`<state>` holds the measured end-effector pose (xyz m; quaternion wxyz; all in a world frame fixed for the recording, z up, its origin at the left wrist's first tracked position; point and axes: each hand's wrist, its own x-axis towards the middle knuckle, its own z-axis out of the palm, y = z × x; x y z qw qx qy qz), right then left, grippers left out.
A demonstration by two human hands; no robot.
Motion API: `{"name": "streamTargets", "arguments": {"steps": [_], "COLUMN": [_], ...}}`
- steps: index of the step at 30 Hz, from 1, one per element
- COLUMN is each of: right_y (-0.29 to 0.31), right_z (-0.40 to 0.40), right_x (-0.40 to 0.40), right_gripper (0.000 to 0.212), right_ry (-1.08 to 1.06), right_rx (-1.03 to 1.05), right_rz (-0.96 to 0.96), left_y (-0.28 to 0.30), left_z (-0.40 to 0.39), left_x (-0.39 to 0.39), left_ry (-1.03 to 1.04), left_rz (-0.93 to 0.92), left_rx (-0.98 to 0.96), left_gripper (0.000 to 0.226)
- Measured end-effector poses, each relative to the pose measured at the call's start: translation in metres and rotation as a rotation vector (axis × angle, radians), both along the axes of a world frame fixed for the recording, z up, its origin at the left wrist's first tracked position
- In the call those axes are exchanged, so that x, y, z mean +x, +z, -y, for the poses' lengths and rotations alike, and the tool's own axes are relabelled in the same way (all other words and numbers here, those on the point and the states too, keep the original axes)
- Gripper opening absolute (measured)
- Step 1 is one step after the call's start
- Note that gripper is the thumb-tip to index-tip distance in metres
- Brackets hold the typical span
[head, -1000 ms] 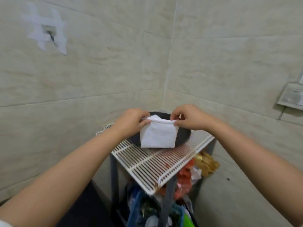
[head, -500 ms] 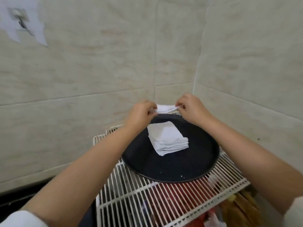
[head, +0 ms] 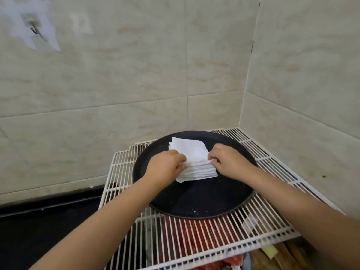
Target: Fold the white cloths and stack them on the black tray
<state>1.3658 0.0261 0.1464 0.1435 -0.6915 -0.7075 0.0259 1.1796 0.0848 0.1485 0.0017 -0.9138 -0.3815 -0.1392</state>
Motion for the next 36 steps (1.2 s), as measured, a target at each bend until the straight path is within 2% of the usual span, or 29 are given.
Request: {"name": "streamTargets", "arguments": {"steps": [3,8,12,15,18,27,32,36], "right_y": [-0.004,0.010,0.031,0.037,0.035,0.019,0.000,-0.014], "right_z": [0.007,0.025,0.026,0.020,0.021,0.076,0.110,0.122], "right_x": [-0.002,-0.018,-0.081,-0.161,-0.264,-0.575,-0.725,-0.838], "right_gripper": [0.024,0.037,0.041,0.049,0.064,0.066,0.067,0.067], "right_ry": [-0.003,-0.052,0.057,0.203,0.285,0.650,0.883,1.026], "right_rx": [-0.074,-0.008,0.108,0.158,0.097,-0.069,-0.093,-0.090], "right_rz": [0.038,0.240,0.194,0.151,0.138,0.143,0.173,0.177], "left_y": [-0.005,-0.004,0.000,0.009,0.015,-0.005,-0.017,-0.029], "left_z": [0.005,0.015,0.024,0.046,0.080,0.244,0.306,0.328], "left_x": [0.000,-0.026,-0.090,-0.170,-0.269,-0.565,-0.679,-0.761], "left_ry": [0.029,0.124,0.251,0.380,0.597,1.242,1.462,1.574], "left_rz": [-0.023,0.004,0.018,0.047,-0.019,-0.106,-0.079,-0.060], "left_rx": [0.001,0.050,0.080,0.106,0.115,-0.043,-0.140,-0.165], "left_gripper": [0.032,0.047,0.047,0.051,0.053,0.057,0.058,0.057]}}
